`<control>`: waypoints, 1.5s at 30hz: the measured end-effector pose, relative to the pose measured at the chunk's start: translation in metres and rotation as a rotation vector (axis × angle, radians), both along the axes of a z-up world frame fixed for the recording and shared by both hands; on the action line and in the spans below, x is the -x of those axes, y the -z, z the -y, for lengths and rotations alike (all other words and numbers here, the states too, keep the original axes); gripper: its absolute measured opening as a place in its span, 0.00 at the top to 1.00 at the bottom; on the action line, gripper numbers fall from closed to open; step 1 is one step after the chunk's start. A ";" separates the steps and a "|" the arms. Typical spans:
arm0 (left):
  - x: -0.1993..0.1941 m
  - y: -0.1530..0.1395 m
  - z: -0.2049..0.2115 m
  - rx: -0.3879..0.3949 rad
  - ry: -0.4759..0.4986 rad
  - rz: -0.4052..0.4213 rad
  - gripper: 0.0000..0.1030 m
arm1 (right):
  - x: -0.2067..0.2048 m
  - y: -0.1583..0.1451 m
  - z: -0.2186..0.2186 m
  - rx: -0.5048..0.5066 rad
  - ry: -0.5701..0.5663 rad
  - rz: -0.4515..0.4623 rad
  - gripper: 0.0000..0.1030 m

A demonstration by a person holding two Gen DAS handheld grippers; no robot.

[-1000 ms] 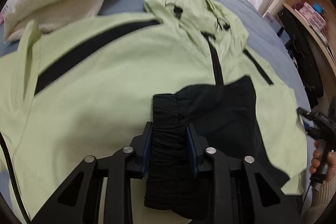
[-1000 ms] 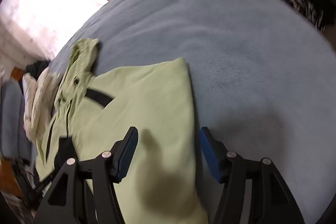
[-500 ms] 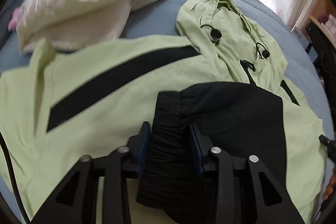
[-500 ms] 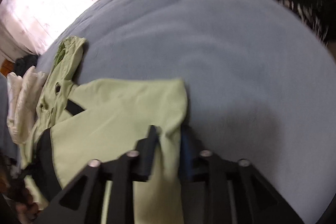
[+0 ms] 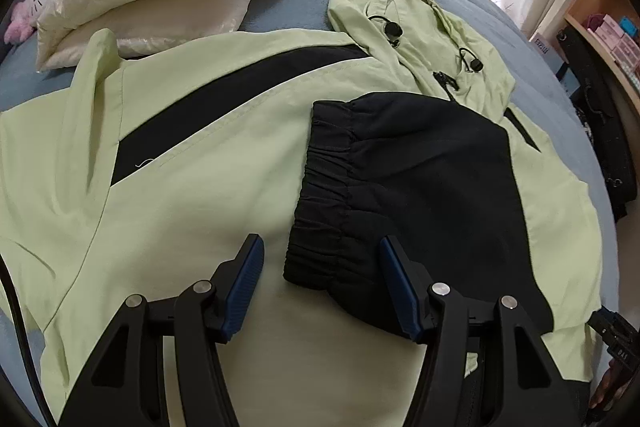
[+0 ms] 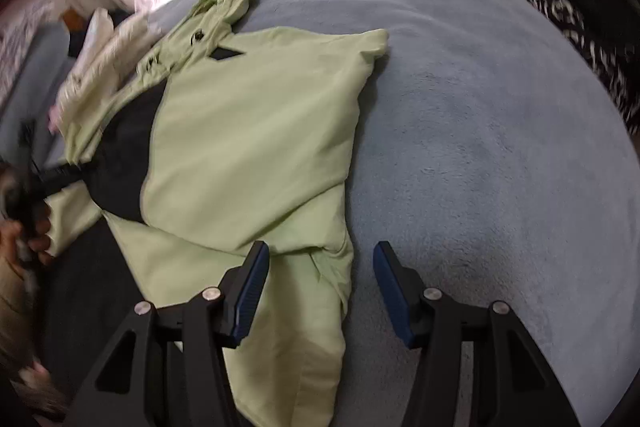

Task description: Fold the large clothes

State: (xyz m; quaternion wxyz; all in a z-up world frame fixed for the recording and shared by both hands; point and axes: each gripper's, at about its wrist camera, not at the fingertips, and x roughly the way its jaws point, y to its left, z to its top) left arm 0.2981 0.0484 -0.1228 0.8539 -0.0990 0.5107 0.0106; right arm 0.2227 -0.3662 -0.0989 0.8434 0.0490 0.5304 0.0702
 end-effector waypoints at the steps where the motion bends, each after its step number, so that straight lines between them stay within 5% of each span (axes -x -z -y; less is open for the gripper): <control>1: 0.001 0.000 0.001 -0.010 -0.001 0.000 0.50 | -0.003 0.003 -0.004 0.021 -0.003 0.010 0.49; 3: -0.002 -0.001 0.009 -0.022 0.017 -0.009 0.64 | -0.002 0.005 -0.008 0.039 -0.017 0.026 0.90; 5: 0.000 -0.006 0.016 -0.046 0.020 0.001 0.65 | 0.002 -0.002 -0.008 0.048 0.008 0.051 0.92; 7: 0.002 -0.001 0.020 -0.051 0.030 -0.007 0.65 | 0.007 -0.007 0.000 0.044 0.064 0.090 0.93; 11: 0.008 0.001 0.027 -0.113 0.053 0.005 0.63 | 0.011 0.015 0.012 0.002 0.125 0.014 0.91; 17: 0.027 -0.029 0.018 -0.118 0.058 0.056 0.54 | 0.019 -0.028 -0.006 0.081 0.131 0.066 0.85; 19: 0.034 -0.043 0.018 -0.120 0.056 0.112 0.51 | 0.023 -0.045 -0.014 0.075 0.131 0.118 0.73; 21: 0.034 -0.048 0.025 -0.124 0.072 0.116 0.51 | 0.019 -0.055 -0.026 0.063 0.140 0.130 0.50; 28: 0.009 -0.006 0.086 -0.080 0.108 0.004 0.51 | -0.026 -0.032 -0.131 -0.075 -0.072 0.097 0.50; 32: 0.002 0.021 0.101 -0.133 0.087 -0.025 0.51 | -0.044 0.005 -0.160 -0.069 -0.103 -0.001 0.51; 38: 0.007 0.020 0.085 -0.160 0.134 -0.009 0.50 | -0.039 0.015 -0.074 0.054 0.094 0.018 0.54; 42: 0.011 0.019 0.081 -0.175 0.152 -0.004 0.50 | -0.028 0.012 -0.009 -0.025 0.211 0.012 0.69; 45: 0.013 0.018 0.083 -0.200 0.145 -0.005 0.50 | -0.023 0.011 0.001 -0.049 0.234 0.002 0.68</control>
